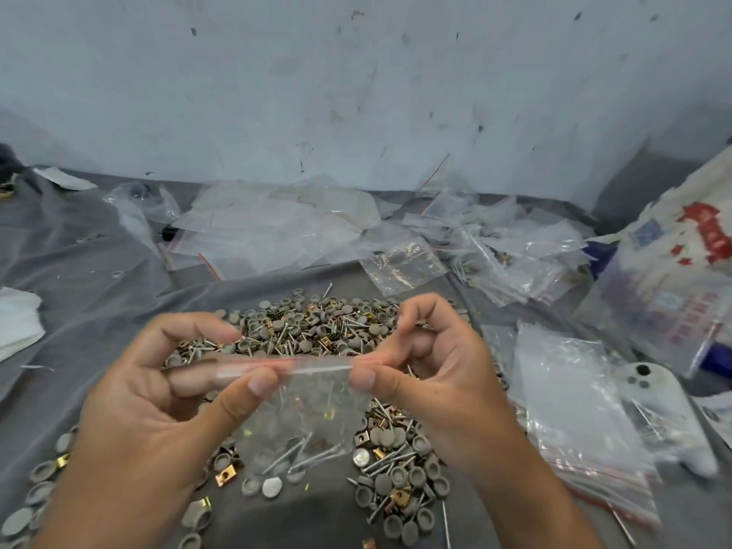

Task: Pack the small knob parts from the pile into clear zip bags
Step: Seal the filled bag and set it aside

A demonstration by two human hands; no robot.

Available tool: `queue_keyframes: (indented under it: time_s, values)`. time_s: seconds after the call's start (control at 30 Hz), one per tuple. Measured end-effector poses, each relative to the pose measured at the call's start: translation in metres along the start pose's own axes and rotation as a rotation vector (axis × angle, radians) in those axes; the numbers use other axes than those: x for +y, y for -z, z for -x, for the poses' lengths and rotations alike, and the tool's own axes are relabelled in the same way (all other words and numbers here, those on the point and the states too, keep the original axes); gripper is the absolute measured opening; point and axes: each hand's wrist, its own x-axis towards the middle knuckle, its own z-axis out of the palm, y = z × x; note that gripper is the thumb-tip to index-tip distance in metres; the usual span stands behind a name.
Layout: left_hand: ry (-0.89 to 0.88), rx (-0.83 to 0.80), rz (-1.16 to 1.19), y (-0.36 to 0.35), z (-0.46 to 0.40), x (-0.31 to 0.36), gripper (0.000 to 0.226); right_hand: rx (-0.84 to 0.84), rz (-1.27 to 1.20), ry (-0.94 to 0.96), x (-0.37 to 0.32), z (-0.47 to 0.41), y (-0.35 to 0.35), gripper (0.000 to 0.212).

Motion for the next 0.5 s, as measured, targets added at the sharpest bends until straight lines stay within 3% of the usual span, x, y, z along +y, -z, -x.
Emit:
queue_keyframes:
  time_s: [0.2, 0.33, 0.5]
  values:
    - [0.024, -0.034, 0.031, -0.007, -0.001, -0.002, 0.061, -0.064, 0.016, -0.079, 0.004, 0.003, -0.008, 0.025]
    - [0.030, -0.092, 0.053, -0.011, 0.001, -0.001, 0.076, -0.058, 0.001, -0.047, 0.002, 0.005, -0.017, 0.024]
    - [0.023, 0.006, 0.013, -0.010, 0.003, 0.002, 0.075, -0.033, 0.048, 0.014, 0.003, 0.005, -0.017, 0.026]
